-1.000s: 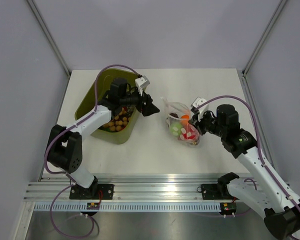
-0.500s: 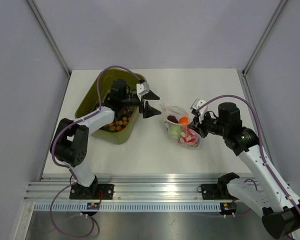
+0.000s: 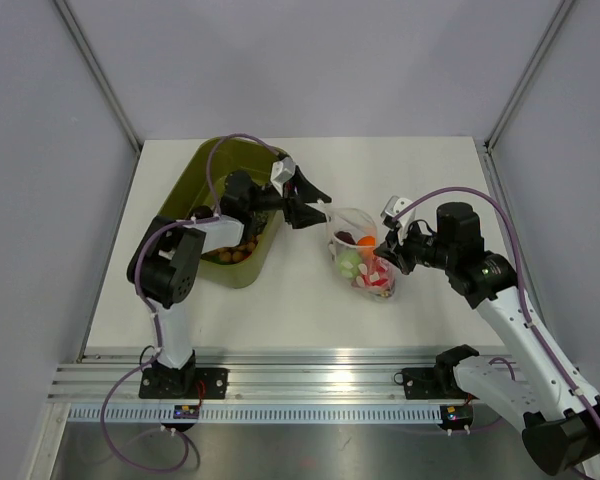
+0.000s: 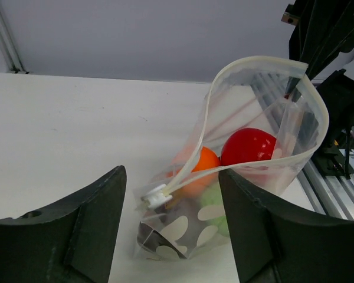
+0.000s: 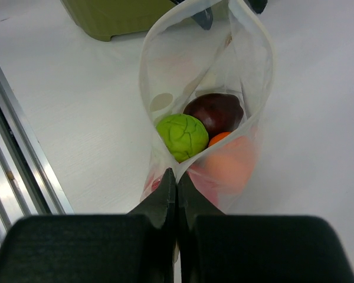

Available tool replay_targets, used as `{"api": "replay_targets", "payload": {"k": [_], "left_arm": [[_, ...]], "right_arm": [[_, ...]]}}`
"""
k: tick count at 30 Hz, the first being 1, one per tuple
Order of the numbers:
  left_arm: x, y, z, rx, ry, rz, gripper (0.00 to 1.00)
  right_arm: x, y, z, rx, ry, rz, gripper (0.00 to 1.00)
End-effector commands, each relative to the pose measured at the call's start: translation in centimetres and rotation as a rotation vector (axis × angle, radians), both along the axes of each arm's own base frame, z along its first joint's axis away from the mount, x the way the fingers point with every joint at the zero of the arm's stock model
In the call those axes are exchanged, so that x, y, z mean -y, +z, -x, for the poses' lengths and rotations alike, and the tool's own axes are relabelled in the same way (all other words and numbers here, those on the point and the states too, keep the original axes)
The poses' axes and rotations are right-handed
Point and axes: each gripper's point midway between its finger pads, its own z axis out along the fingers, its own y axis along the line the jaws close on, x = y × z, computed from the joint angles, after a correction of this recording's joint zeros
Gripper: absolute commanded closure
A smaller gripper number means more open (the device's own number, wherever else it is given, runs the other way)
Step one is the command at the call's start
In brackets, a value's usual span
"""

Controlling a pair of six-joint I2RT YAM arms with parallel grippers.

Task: Place the food in the zip-top bag and seal the zipper
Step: Zip the zipper food storage bag at the center of the board.

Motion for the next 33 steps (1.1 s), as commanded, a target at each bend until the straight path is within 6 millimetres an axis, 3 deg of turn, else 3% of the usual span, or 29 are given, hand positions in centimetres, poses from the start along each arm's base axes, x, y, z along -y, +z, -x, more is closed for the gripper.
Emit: {"api": "replay_targets", "payload": {"k": [1, 2, 9, 16, 19, 20, 21, 29, 33], "left_arm": [[-0.3, 3.3, 2.1, 0.161, -0.108, 0.147, 0.41], [-0.3, 2.6, 2.2, 0.148, -0.120, 0.133, 0.43], [-0.8, 3.0, 2.3, 0.168, -0.109, 0.135, 0.43], [-1.0, 2.6, 2.6, 0.141, -0.102, 0.133, 0.71], [-1.1, 3.0, 2.9, 0.144, -0.097, 0.138, 0.87], [-1.2, 3.0, 3.0, 0.146, -0.095, 0.139, 0.98], [-1.2, 2.9, 3.1, 0.141, -0.094, 0.139, 1.00], [-3.3, 5.1, 3.9, 0.136, -0.017, 0.177, 1.00], [-3.9, 5.2, 4.9, 0.121, 0.002, 0.167, 1.00]], "right_arm": [[-0.5, 2.9, -0.7, 0.079, 0.016, -0.048, 1.00], [-0.4, 2.9, -0.7, 0.081, 0.014, -0.047, 1.00], [-0.2, 3.1, -1.0, 0.087, -0.001, -0.046, 1.00], [-0.4, 3.0, -1.3, 0.082, 0.000, -0.054, 1.00], [-0.3, 2.9, -1.5, 0.082, -0.009, -0.051, 1.00], [-0.3, 2.8, -1.6, 0.079, -0.013, -0.048, 1.00], [-0.2, 2.8, -1.7, 0.079, -0.021, -0.047, 1.00], [1.2, 2.9, -2.7, 0.106, -0.093, 0.004, 1.00], [1.5, 3.1, -3.6, 0.125, -0.096, 0.043, 1.00]]}}
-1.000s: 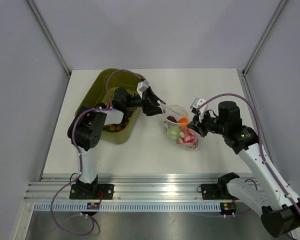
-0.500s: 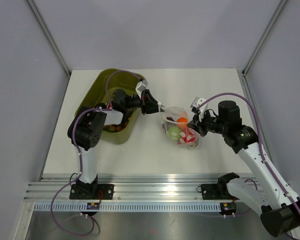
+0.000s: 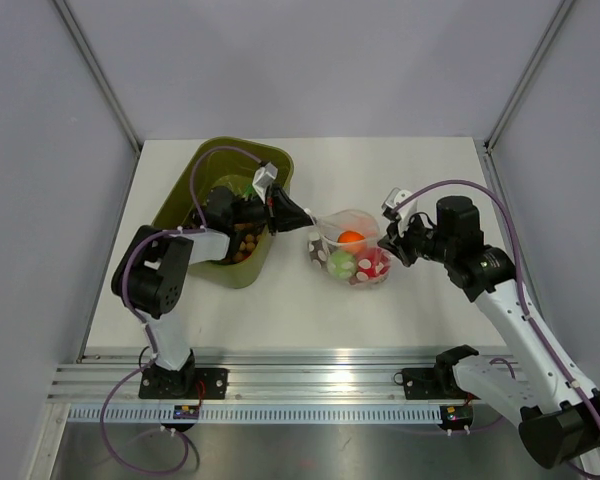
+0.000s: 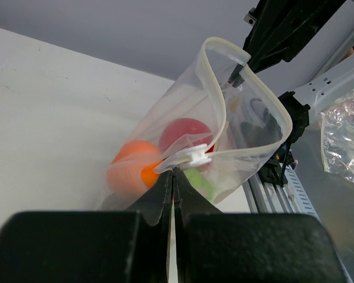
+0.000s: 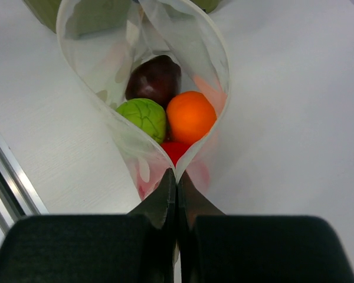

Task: Place the food in the zip-top bag and seal the zipper
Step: Zip the zipper food storage bag at the center of the board.

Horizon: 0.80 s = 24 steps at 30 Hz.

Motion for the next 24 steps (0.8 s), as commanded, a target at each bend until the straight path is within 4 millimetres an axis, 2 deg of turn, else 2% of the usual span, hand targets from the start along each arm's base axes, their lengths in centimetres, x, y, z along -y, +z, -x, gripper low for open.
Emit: {"api": "replay_targets", "payload": {"k": [1, 5, 8, 12, 13, 14, 16, 18, 19, 20, 22, 23, 24], "left_arm": [[-1.1, 6.0, 1.7, 0.384, 0.050, 0.147, 1.00], [-1.5, 5.4, 2.4, 0.382, 0.067, 0.139, 1.00], [-1.6, 5.5, 2.5, 0.386, 0.081, 0.148, 1.00], [-1.7, 5.3, 2.3, 0.371, 0.106, 0.143, 1.00], [-1.8, 5.6, 2.0, 0.374, 0.126, 0.145, 1.00], [-1.7, 5.7, 1.8, 0.366, 0.135, 0.144, 1.00], [-1.6, 5.7, 1.2, 0.332, 0.148, 0.125, 1.00], [-1.5, 5.6, 0.8, 0.295, 0.163, 0.098, 1.00], [-1.5, 5.6, 0.3, 0.280, 0.187, 0.091, 1.00], [-1.5, 6.3, 0.3, 0.285, 0.197, 0.087, 1.00], [-1.4, 5.6, -0.2, 0.271, 0.231, 0.042, 1.00], [-1.4, 6.3, -0.1, 0.289, 0.244, 0.039, 1.00], [-1.4, 5.4, -0.4, 0.269, 0.259, -0.001, 1.00]], "right_arm": [[0.4, 3.2, -2.0, 0.116, -0.023, 0.013, 1.00], [0.5, 4.3, -4.1, 0.182, -0.044, 0.018, 1.00], [0.9, 3.9, -6.3, 0.194, -0.083, 0.020, 1.00], [1.7, 3.8, -8.1, 0.200, -0.148, -0.008, 1.00], [2.1, 3.9, -8.6, 0.207, -0.179, -0.008, 0.95], [2.2, 3.9, -8.7, 0.195, -0.197, -0.015, 0.73], [1.8, 4.5, -8.1, 0.181, -0.166, -0.026, 0.60], [1.7, 6.3, -6.9, 0.180, -0.144, -0.038, 0.47], [1.5, 6.1, -5.8, 0.141, -0.117, -0.032, 0.46], [1.5, 8.0, -5.1, 0.170, -0.103, -0.042, 0.45], [1.4, 9.6, -3.3, 0.159, -0.066, -0.050, 0.45], [1.3, 10.3, -2.6, 0.165, -0.053, -0.057, 0.46], [1.2, 10.9, -2.1, 0.170, -0.044, -0.066, 0.47]]}}
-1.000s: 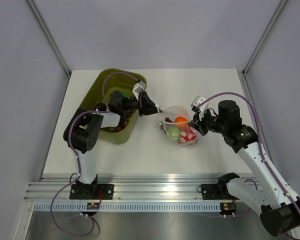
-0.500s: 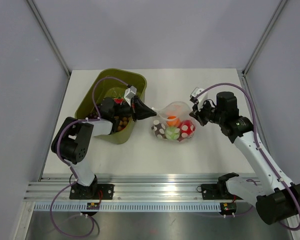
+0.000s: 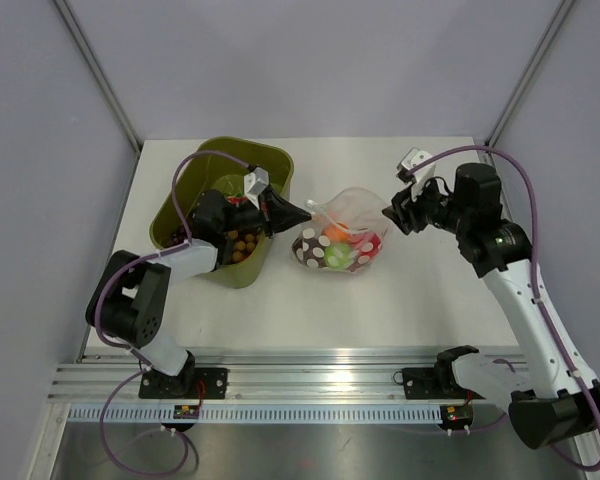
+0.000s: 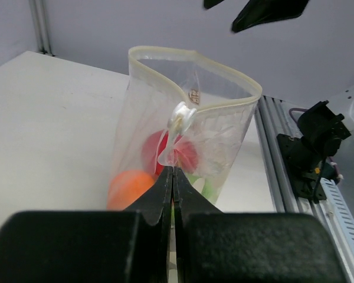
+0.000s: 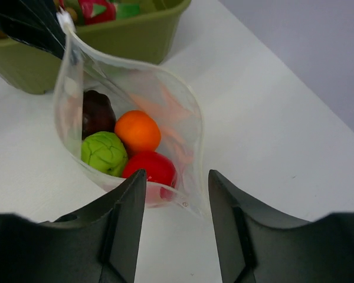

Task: Place the food in the zip-top bag and seal the zipper
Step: Zip the zipper food storage bag at the center of the board.

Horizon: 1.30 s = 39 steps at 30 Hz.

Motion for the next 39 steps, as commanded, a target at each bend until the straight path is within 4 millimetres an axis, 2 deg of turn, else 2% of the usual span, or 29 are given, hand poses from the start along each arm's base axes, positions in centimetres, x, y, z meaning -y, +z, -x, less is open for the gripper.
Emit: {"api": "replay_targets", "payload": {"k": [1, 4, 5, 6, 7, 9, 11, 13, 14, 16, 17, 19, 25, 30, 39], "left_arm": [[0.3, 2.8, -1.2, 0.129, 0.099, -0.021, 1.00], [0.2, 2.8, -1.1, 0.139, 0.107, -0.022, 1.00], [0.2, 2.8, -1.0, 0.138, 0.109, -0.014, 1.00], [0.2, 2.7, -1.0, 0.136, 0.108, -0.009, 1.00], [0.2, 2.6, -1.1, 0.130, 0.107, -0.009, 1.00], [0.4, 2.7, -1.2, 0.126, 0.101, 0.002, 1.00], [0.5, 2.6, -1.2, 0.106, 0.093, 0.010, 1.00], [0.6, 2.7, -1.2, 0.099, 0.091, 0.014, 1.00], [0.6, 2.7, -1.1, 0.100, 0.091, 0.013, 1.00], [0.6, 2.5, -1.2, 0.097, 0.093, 0.002, 1.00], [0.6, 2.4, -1.2, 0.098, 0.089, -0.002, 1.00], [0.6, 2.4, -1.0, 0.098, 0.084, -0.004, 1.00], [0.5, 2.6, -1.1, 0.100, 0.089, -0.017, 1.00], [0.5, 2.7, -1.0, 0.107, 0.083, -0.022, 1.00], [0.4, 2.7, -0.6, 0.111, 0.084, -0.023, 1.00]], "right_arm": [[-0.6, 5.6, 3.4, 0.078, 0.082, -0.061, 0.47], [-1.7, 7.8, 4.2, 0.086, 0.133, -0.133, 0.52], [-2.2, 9.2, 4.4, 0.073, 0.137, -0.183, 0.53], [-2.8, 9.2, 3.8, 0.031, 0.144, -0.217, 0.55], [-4.0, 10.1, 3.1, -0.014, 0.150, -0.283, 0.55], [-5.5, 10.3, 2.6, -0.034, 0.179, -0.297, 0.55], [-8.1, 9.3, 2.0, -0.024, 0.188, -0.242, 0.49], [-9.4, 9.3, 1.6, -0.032, 0.181, -0.204, 0.42], [-10.5, 8.0, 1.0, -0.091, 0.202, -0.187, 0.41], [-11.4, 8.0, 1.7, -0.127, 0.295, -0.155, 0.48], [-12.0, 7.0, 1.2, -0.122, 0.324, -0.113, 0.48], [-12.3, 6.7, 0.5, -0.110, 0.321, -0.089, 0.50], [-13.4, 3.5, -0.6, -0.168, 0.336, -0.006, 0.47], [-14.5, 2.8, -0.6, -0.148, 0.342, 0.001, 0.44], [-15.8, 1.3, -1.5, -0.162, 0.323, 0.026, 0.44]]}}
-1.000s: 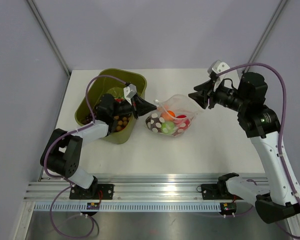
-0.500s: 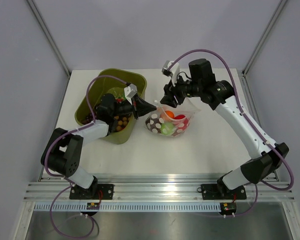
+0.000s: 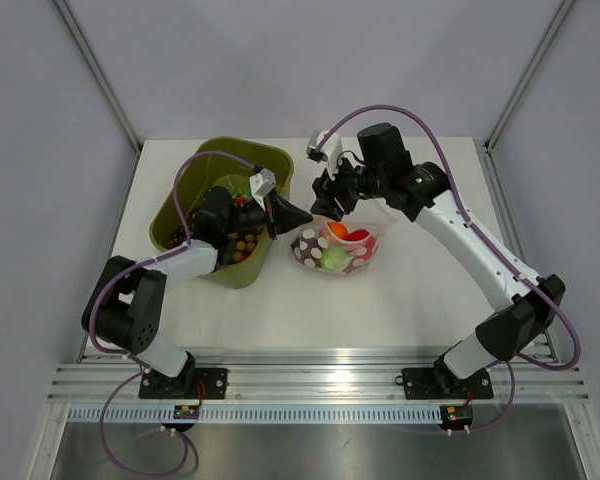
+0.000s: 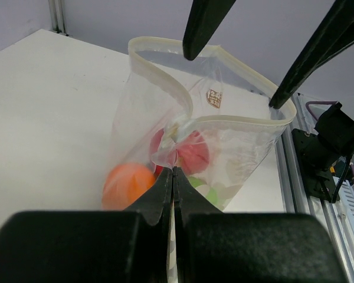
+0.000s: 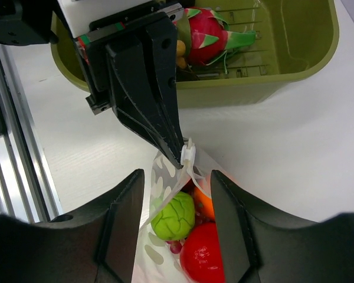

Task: Place the food in the zip-top bag and seal the zipper
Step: Zip the zipper food storage bag at the center of the board.

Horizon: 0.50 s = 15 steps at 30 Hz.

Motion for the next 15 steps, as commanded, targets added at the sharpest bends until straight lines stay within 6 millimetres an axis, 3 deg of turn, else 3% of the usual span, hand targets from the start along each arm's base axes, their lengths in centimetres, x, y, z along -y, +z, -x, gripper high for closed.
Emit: {"api": "replay_targets", "payload": {"k": [1, 10, 12, 13, 15], "left_arm": [[-0.1, 3.8, 0.1, 0.137, 0.009, 0.045, 1.00], [-0.1, 3.9, 0.3, 0.148, 0.009, 0.037, 1.00], [-0.1, 3.9, 0.3, 0.150, 0.006, 0.037, 1.00], [-0.1, 4.0, 0.4, 0.151, 0.005, 0.038, 1.00], [-0.1, 3.9, 0.5, 0.151, 0.005, 0.038, 1.00]], "right_arm": [[-0.8, 0.0, -1.1, 0.035, -0.020, 0.005, 0.44], [-1.8, -1.3, -1.2, 0.012, -0.009, 0.037, 0.51], [-1.9, -1.3, -1.4, 0.013, -0.013, 0.039, 0.56], [-1.9, -1.5, -1.5, 0.008, -0.018, 0.040, 0.64], [-2.0, -1.4, -1.7, 0.011, -0.024, 0.039, 0.71]]}}
